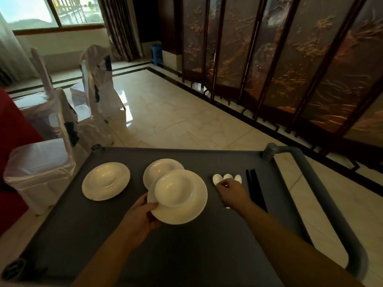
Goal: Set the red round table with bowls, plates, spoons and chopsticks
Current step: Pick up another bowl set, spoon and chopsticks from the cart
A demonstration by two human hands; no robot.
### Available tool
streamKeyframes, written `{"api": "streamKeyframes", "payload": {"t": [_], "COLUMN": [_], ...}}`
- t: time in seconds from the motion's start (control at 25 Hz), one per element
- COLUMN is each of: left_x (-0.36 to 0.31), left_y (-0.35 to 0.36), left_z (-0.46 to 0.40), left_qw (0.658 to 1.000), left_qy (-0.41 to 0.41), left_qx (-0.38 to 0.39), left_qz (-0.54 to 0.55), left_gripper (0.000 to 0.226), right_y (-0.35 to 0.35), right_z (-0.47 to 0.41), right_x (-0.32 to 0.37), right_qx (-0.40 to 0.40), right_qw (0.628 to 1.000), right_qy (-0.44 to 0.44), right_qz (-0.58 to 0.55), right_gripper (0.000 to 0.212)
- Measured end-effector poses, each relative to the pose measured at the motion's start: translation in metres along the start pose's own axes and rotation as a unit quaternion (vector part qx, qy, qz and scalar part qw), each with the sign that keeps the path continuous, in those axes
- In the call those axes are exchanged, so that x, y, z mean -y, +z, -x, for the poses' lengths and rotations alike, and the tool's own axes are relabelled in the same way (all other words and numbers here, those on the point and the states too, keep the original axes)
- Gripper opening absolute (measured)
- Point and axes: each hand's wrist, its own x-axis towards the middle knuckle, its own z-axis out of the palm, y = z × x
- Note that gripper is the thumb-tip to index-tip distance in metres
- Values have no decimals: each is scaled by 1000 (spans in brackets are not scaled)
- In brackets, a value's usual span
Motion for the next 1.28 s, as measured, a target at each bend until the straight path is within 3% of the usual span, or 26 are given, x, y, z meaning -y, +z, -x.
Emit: {"api": "streamKeyframes", "payload": {"t": [0.28,0.84,1.08,1.28], "left_x": [8,8,7,6], "left_y": [19,35,38,46], "left_z": [0,7,2,-2], "left_qw": [1000,999,999,999], "left_qy": [20,40,41,36], "left_qx": [-9,-16,-12,-1], "left_qz": [-3,18,18,11], "left_gripper": [63,60,67,57], "right_y": [-26,-16,-21,-33], "right_z": [-45,-68,-68,-55], "right_x": [-58,-69,-63,-61], "right_qx": [-41,-20,-33,-70], "right_qw": [978,976,979,983], "right_qy": [69,107,87,26], "right_qz": [192,187,179,165], "right_gripper": [22,29,23,38]}}
